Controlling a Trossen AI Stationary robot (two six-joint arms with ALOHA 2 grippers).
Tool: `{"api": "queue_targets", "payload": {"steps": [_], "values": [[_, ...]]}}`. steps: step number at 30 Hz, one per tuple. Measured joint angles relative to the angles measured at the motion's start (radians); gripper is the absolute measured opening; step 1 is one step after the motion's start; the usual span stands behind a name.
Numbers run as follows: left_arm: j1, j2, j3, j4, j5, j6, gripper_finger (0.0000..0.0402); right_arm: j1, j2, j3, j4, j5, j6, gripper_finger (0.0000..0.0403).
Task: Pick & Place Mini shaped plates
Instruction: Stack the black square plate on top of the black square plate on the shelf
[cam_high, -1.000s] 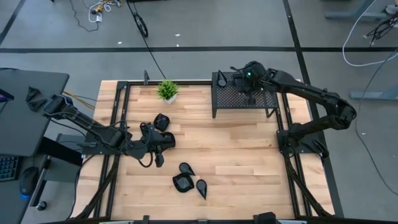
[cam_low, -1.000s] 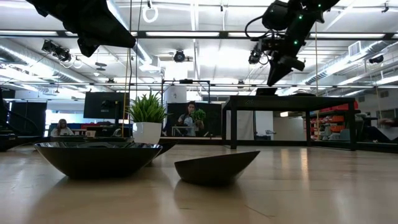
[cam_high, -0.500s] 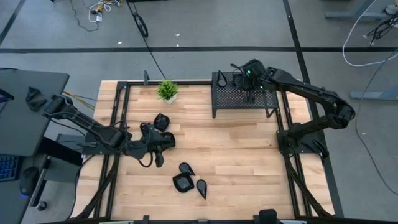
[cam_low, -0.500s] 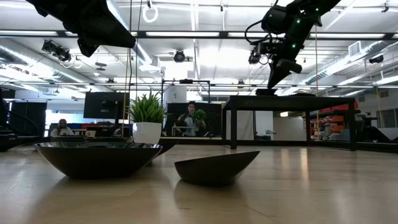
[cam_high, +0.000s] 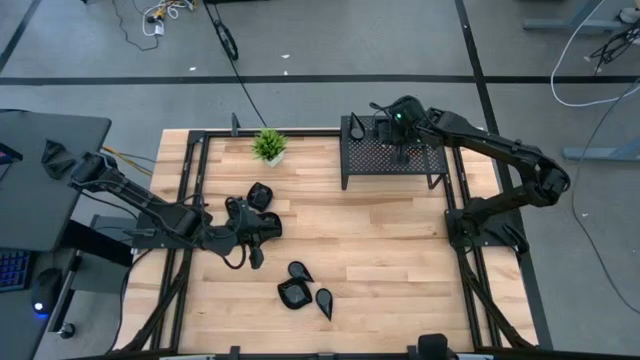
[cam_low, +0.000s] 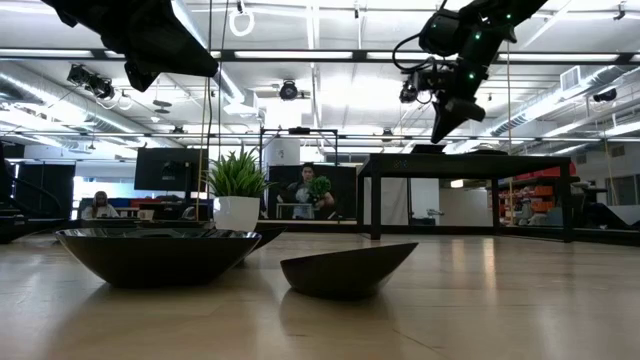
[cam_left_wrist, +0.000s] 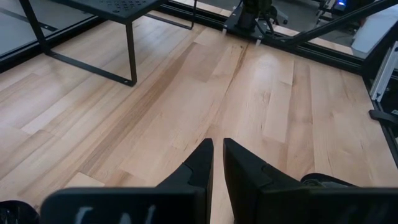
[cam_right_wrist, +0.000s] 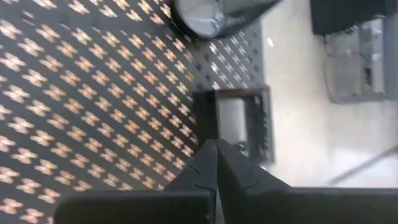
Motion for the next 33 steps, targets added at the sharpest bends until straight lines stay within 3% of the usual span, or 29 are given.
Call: {"api": "queue_targets", "payload": {"steps": [16, 21, 33], "values": [[0.000, 0.000, 0.000, 0.000, 0.000, 0.000, 0.0039, 0.000, 0.001, 0.000, -0.006, 0.038, 0.001, 0.0006], [0.000, 0.000, 0.000, 0.000, 0.000, 0.000, 0.0039, -0.006, 0.001, 0.000, -0.004, -0.016, 0.001, 0.0006], [0.000, 0.000, 0.000, 0.000, 0.000, 0.000, 0.0039, -0.018, 0.002, 0.000, 0.083, -0.014, 0.077, 0.0006]]}}
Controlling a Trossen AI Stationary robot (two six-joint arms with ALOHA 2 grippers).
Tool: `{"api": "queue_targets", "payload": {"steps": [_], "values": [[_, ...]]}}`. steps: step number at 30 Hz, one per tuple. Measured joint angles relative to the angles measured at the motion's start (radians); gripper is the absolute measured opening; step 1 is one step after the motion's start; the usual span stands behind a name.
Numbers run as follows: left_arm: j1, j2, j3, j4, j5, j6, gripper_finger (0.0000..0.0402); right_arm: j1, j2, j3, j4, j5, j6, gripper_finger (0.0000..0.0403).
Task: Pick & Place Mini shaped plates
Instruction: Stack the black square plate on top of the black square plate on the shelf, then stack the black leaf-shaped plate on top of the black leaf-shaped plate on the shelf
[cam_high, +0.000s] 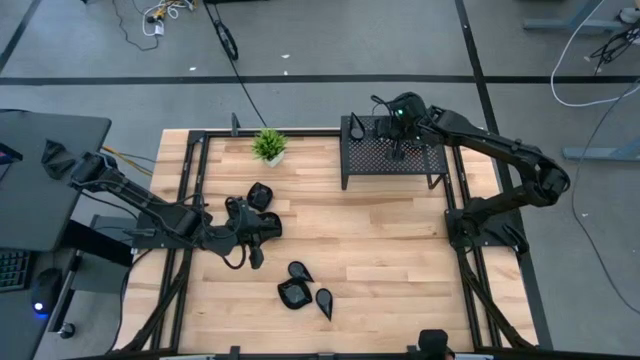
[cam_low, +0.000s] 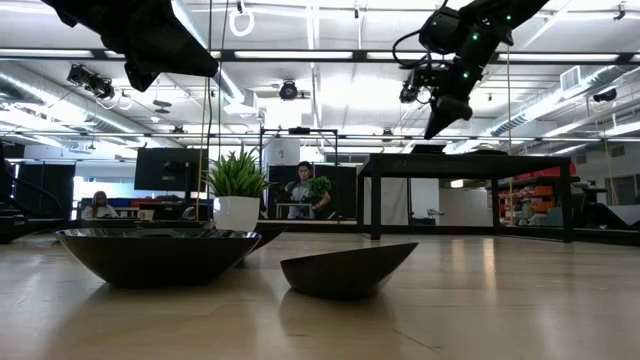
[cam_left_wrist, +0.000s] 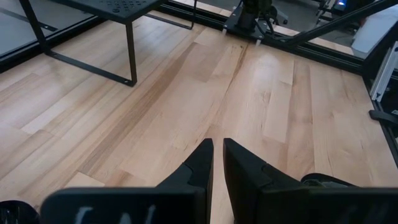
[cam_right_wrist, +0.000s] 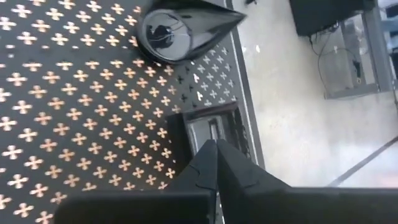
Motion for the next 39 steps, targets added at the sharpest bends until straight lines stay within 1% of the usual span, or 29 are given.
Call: {"api": "queue_targets", "payload": {"steps": [5, 11, 16, 18, 21, 25, 29, 32, 35, 39], "values": [[0.000, 0.000, 0.000, 0.000, 0.000, 0.000, 0.0039, -0.009, 0.025, 0.000, -0.018, -0.032, 0.018, 0.0006], [0.000, 0.000, 0.000, 0.000, 0.000, 0.000, 0.0039, -0.006, 0.030, 0.000, 0.021, -0.032, 0.002, 0.0006], [0.000, 0.000, 0.000, 0.000, 0.000, 0.000, 0.0039, -0.005, 0.023, 0.000, -0.002, -0.008, 0.004, 0.0006], [0.000, 0.000, 0.000, 0.000, 0.000, 0.000, 0.0039, 0.010, 0.012, 0.000, -0.011, -0.006, 0.045, 0.0006], [0.000, 0.000, 0.000, 0.000, 0.000, 0.000, 0.0039, 0.065, -0.011, 0.000, -0.032, -0.038, 0.192, 0.0006], [0.000, 0.000, 0.000, 0.000, 0.000, 0.000, 0.0039, 0.181, -0.030, 0.000, -0.051, -0.129, 0.389, 0.0006], [0.000, 0.000, 0.000, 0.000, 0.000, 0.000, 0.0039, 0.379, -0.025, 0.000, -0.020, -0.175, 0.514, 0.0006], [-0.001, 0.000, 0.000, 0.001, 0.000, 0.000, 0.0039, 0.548, -0.005, 0.000, 0.061, -0.175, 0.578, 0.0006], [-0.001, 0.000, 0.000, 0.005, 0.000, -0.001, 0.0039, 0.711, 0.025, 0.000, 0.181, -0.173, 0.597, 0.0006], [-0.007, 0.000, 0.000, 0.007, 0.012, -0.001, 0.0039, 0.891, 0.090, 0.000, 0.372, -0.161, 0.673, 0.0008]]}}
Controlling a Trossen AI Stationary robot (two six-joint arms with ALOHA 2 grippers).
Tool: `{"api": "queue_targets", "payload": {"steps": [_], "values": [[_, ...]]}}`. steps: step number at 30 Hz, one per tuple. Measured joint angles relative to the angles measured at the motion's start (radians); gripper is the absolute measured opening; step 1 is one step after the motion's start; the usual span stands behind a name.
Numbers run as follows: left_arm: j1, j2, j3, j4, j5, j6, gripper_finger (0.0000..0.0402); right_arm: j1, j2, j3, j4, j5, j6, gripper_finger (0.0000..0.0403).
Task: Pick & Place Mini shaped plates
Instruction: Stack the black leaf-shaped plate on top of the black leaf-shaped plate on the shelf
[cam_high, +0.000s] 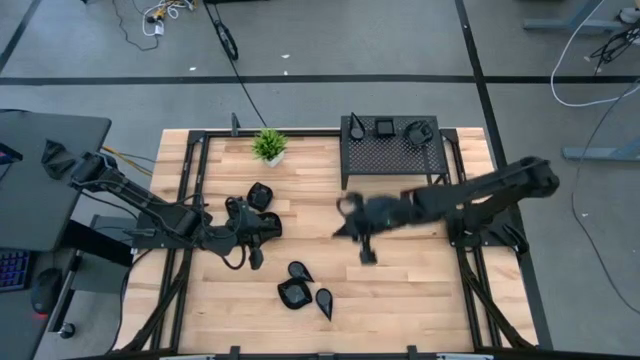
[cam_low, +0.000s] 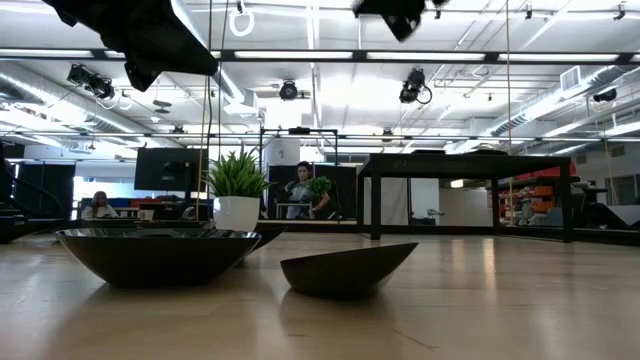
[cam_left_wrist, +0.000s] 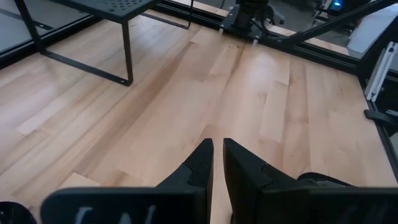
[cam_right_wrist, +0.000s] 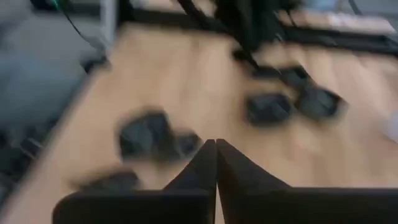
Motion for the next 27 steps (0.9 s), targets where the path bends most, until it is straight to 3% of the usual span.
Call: {"api": "queue_targets", "payload": {"steps": [7, 11, 16, 20, 25, 27], "values": [[-0.113, 0.000, 0.000, 0.067, 0.068, 0.127, 0.0039, 0.183, 0.175, 0.000, 0.238, 0.095, 0.042, 0.0071], [-0.226, 0.007, 0.000, 0.099, 0.069, 0.196, 0.0039, 0.210, 0.269, 0.000, 0.313, 0.130, 0.045, 0.0121], [-0.340, 0.052, 0.001, 0.087, 0.050, 0.170, 0.0039, 0.210, 0.328, 0.000, 0.378, 0.131, 0.078, 0.0168], [-0.395, 0.094, 0.010, -0.027, 0.063, 0.066, 0.0038, 0.207, 0.334, 0.000, 0.389, 0.131, 0.093, 0.0188], [-0.400, 0.109, 0.071, -0.485, 0.065, -0.301, 0.0040, 0.206, 0.334, 0.000, 0.399, 0.131, 0.090, 0.0191], [-0.375, 0.109, 0.071, -0.592, 0.064, -0.440, 0.0044, 0.202, 0.334, 0.000, 0.396, 0.131, 0.090, 0.0189]]}}
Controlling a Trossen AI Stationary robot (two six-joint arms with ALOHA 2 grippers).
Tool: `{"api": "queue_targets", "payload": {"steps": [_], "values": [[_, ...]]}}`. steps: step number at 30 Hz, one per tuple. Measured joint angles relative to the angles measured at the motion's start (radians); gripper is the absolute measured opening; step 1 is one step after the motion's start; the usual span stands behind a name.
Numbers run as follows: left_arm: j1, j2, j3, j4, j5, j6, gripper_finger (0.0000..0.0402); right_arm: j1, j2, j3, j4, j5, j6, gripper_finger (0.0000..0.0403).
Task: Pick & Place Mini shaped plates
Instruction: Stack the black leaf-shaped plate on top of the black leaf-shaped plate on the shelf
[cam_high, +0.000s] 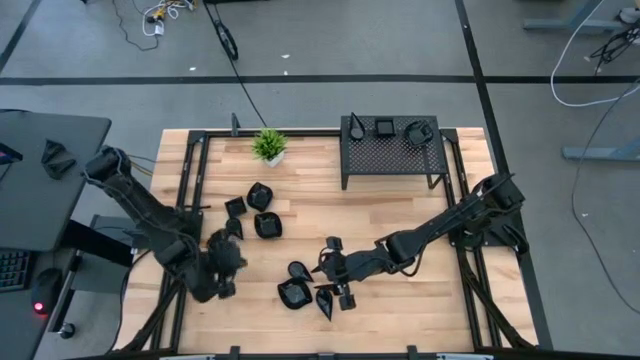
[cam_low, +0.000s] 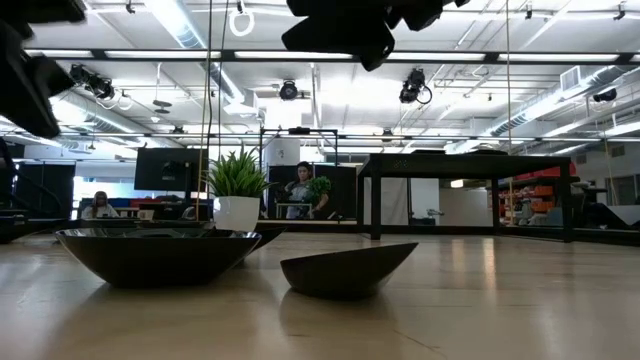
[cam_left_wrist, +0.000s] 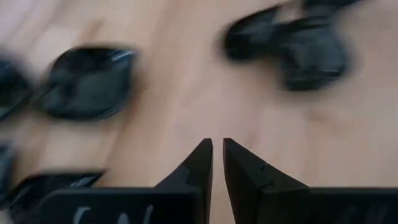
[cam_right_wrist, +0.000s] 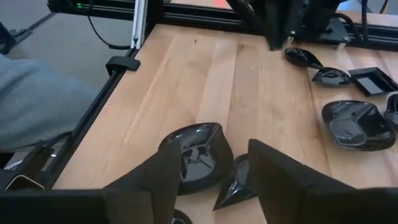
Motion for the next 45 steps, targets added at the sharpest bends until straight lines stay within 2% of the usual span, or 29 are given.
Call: {"api": "queue_targets", "payload": {"steps": [3, 7, 11, 14, 17, 22, 28, 34, 40, 45], "values": [[0.039, 0.009, -0.001, -0.076, 0.013, 0.007, 0.0061, -0.006, 0.000, 0.000, 0.003, 0.000, 0.000, 0.0183], [0.128, 0.044, -0.001, -0.069, 0.024, 0.205, 0.0107, -0.017, 0.000, 0.000, 0.006, 0.000, 0.000, 0.0175], [0.231, 0.115, -0.001, 0.024, 0.031, 0.436, 0.0155, -0.025, 0.000, 0.000, 0.007, 0.000, 0.010, 0.0168], [0.298, 0.182, -0.001, 0.106, 0.050, 0.591, 0.0167, -0.027, 0.000, 0.000, 0.006, 0.000, 0.028, 0.0163], [0.354, 0.241, -0.001, 0.160, 0.050, 0.655, 0.0158, -0.026, -0.001, 0.000, -0.015, -0.002, 0.047, 0.0159], [0.412, 0.312, -0.002, 0.172, 0.051, 0.685, 0.0115, -0.018, -0.017, 0.000, -0.105, -0.003, 0.085, 0.0153], [0.443, 0.359, -0.002, 0.193, 0.074, 0.714, 0.0059, -0.017, -0.018, 0.000, -0.138, -0.002, 0.105, 0.0145], [0.452, 0.378, -0.002, 0.202, 0.087, 0.731, 0.0021, -0.017, -0.018, 0.000, -0.143, -0.002, 0.105, 0.0137], [0.433, 0.378, 0.021, 0.209, 0.088, 0.736, 0.0005, -0.017, -0.022, 0.000, -0.158, -0.003, 0.124, 0.0132], [0.409, 0.379, 0.106, 0.199, 0.092, 0.792, 0.0009, -0.015, -0.059, 0.000, -0.250, -0.002, 0.121, 0.0132]]}}
